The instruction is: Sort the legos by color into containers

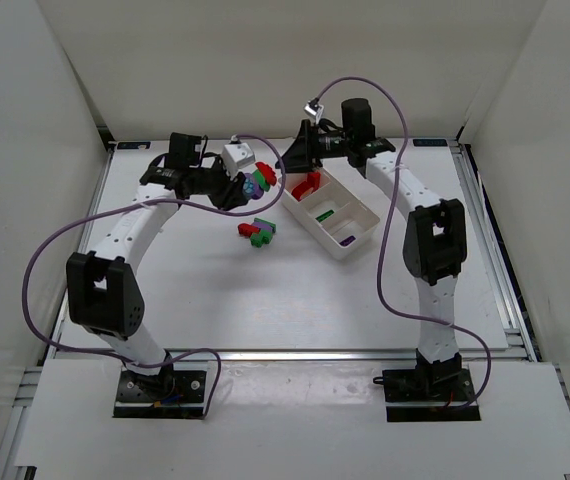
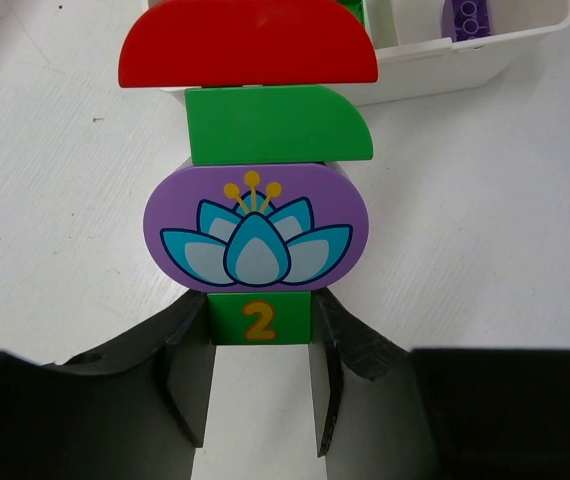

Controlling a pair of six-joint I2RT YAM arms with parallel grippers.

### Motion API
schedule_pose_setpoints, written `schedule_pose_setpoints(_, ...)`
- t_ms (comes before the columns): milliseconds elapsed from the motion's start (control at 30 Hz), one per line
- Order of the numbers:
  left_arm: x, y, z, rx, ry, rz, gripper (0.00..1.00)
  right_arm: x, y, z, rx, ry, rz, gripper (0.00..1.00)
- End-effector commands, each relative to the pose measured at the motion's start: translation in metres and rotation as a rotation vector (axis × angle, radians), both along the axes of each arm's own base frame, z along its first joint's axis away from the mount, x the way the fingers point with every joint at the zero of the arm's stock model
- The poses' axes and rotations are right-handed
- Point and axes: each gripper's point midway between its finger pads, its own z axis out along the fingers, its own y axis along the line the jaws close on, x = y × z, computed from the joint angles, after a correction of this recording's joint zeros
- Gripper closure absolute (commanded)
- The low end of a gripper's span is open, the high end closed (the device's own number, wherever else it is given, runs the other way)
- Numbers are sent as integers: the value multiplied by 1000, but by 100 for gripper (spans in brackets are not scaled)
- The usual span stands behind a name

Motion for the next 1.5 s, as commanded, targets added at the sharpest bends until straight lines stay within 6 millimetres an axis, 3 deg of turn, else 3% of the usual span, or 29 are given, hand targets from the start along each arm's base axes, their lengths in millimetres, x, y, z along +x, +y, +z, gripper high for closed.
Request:
schedule_pose_setpoints(0,6,-5,9,-18,-29,-10,90,-23,13,52,73,-130,83,35)
schedule_pose_setpoints(167,10,-5,8,-13,-32,-7,90,-28,25,56,77,-134,116,35)
schedule_pose_setpoints(433,13,-5,10,-12,-46,3,90,-21,28,40,38,-84,89,35)
schedule_pose_setpoints(600,12,-2,11,0,-57,12,90,-15,20,31,14,-65,50,34)
schedule_pose_setpoints(800,6,1,9,10,-55,18,90,-2,4,33,-2,-78,-21,30)
schedule_pose_setpoints(933,6,2,6,13,-51,18,90,6,-2,33,-12,-90,-50,23)
schedule_pose_setpoints(1467,18,-14,13,-9,-59,-8,90,4,15,12,-31,-41,-19,22)
